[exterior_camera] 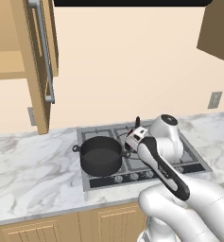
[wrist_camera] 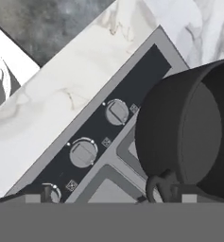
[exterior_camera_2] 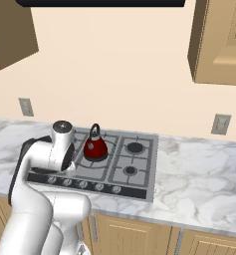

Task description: Pick the kettle from the cabinet and place it on a stove burner. Then pick the pot from the counter and place it on another stove burner. Finally, turn both burners on.

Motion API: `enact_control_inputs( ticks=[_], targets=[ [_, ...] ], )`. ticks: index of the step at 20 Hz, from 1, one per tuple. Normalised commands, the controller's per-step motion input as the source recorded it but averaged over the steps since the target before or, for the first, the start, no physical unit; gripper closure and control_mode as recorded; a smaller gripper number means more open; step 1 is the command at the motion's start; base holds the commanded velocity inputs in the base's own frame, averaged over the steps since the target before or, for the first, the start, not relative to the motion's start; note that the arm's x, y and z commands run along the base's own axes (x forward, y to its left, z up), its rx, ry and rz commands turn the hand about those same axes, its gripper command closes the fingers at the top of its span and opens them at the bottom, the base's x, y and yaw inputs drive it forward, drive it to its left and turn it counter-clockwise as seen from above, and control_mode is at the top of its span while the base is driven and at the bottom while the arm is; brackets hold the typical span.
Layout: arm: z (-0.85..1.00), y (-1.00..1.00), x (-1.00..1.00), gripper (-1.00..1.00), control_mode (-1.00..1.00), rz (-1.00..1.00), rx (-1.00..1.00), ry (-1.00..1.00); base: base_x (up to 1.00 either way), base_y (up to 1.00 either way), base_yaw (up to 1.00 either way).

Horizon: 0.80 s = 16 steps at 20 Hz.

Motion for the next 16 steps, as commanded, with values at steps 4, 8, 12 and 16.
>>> enact_control_inputs(
  ticks=[4, 8, 12, 16],
  targets=[
    [0.14, -0.26, -0.16, -1.00, -1.00, 0.03, -0.14, 0.00, 0.00, 0.00, 0.00],
    [0.23, -0.23, -0.18, -1.00, -1.00, 0.03, -0.10, 0.00, 0.00, 0.00, 0.00],
    [0.35, -0.14, -0.21, -1.00, -1.00, 0.00, -0.06, 0.00, 0.00, 0.00, 0.00],
    [0.40, -0.12, -0.26, -1.00, -1.00, 0.00, -0.08, 0.00, 0.00, 0.00, 0.00]
  ],
)
